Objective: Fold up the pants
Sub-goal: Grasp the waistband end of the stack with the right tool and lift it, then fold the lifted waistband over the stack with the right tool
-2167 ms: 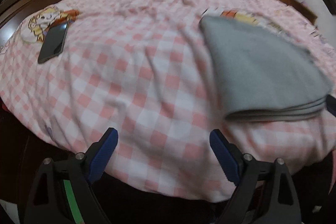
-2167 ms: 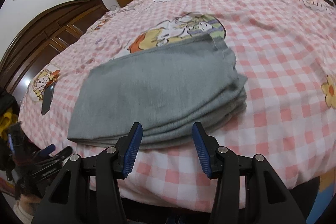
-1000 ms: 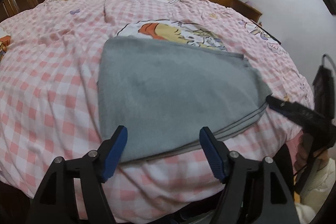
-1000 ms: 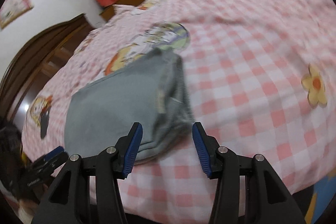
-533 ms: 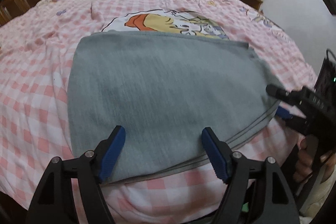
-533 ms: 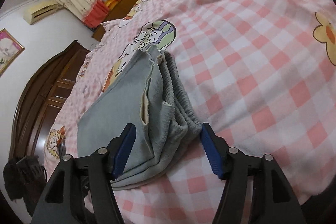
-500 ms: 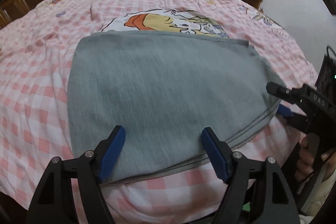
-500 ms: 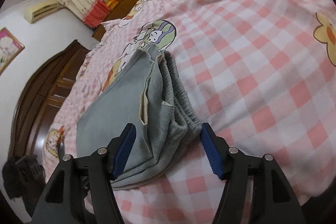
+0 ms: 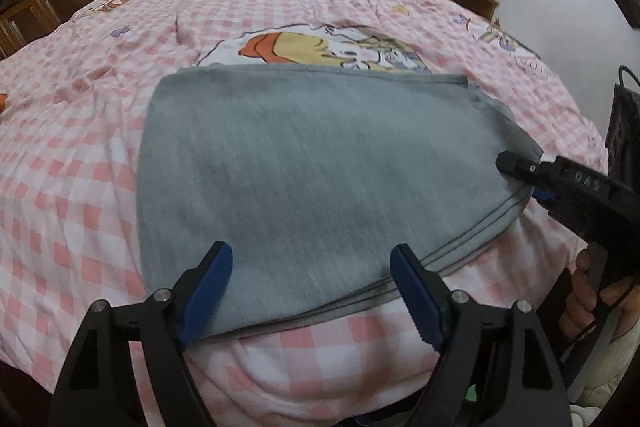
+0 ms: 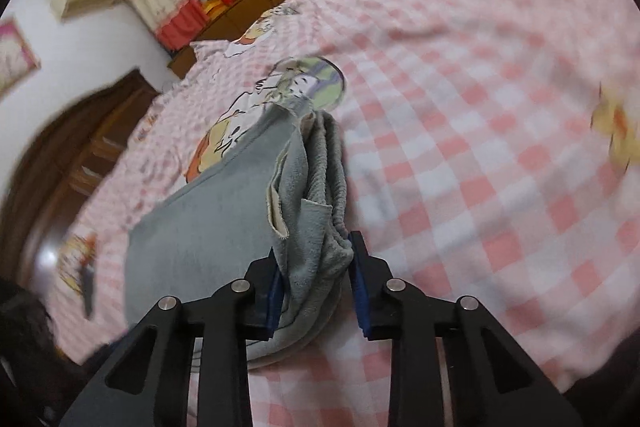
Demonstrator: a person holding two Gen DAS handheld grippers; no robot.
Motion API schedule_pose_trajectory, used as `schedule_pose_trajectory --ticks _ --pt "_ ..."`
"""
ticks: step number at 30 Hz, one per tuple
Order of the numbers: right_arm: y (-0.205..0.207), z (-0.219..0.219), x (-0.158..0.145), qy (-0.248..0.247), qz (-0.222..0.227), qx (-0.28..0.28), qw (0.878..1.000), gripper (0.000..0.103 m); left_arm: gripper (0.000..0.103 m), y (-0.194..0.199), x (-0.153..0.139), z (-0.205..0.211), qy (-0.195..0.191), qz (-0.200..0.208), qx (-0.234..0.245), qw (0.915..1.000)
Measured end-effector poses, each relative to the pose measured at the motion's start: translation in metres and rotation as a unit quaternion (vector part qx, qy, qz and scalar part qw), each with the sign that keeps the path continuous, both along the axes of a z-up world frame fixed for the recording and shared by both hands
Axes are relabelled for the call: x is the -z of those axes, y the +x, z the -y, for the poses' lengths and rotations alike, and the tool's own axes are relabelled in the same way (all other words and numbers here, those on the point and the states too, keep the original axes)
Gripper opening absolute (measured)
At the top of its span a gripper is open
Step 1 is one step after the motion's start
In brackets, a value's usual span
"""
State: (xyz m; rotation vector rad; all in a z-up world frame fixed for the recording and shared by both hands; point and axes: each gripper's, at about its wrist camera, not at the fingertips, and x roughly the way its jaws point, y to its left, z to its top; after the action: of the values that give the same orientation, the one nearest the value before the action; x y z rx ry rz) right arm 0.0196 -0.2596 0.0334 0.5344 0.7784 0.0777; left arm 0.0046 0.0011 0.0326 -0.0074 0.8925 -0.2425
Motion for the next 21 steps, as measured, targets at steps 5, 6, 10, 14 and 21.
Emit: schedule_pose_trajectory --ticks 5,6,10,14,21 --pt "-0.004 -0.028 -0.034 -0.106 0.029 -0.024 0.994 0.028 0.085 -0.006 -0.017 -0.028 -0.023 0.013 -0.025 0.9994" --pt "-0.005 -0.035 -0.04 -0.125 0.038 -0.031 0.991 0.028 0.085 -0.007 -0.019 -0.032 -0.024 0.015 -0.028 0.9992" --pt "-0.008 -0.067 -0.064 -0.184 0.073 -0.079 0.977 0.028 0.085 -0.011 -0.027 -0.054 -0.018 0.029 -0.045 0.9984" --pt "-0.012 -0.106 -0.082 -0.234 0.112 -0.136 0.956 0.028 0.085 -0.013 -0.03 -0.079 -0.026 0.04 -0.067 0.9966" --pt "-0.011 -0.19 -0.082 -0.325 0.143 -0.237 0.904 0.027 0.084 -0.021 -0.026 -0.113 -0.04 0.045 -0.092 0.9939"
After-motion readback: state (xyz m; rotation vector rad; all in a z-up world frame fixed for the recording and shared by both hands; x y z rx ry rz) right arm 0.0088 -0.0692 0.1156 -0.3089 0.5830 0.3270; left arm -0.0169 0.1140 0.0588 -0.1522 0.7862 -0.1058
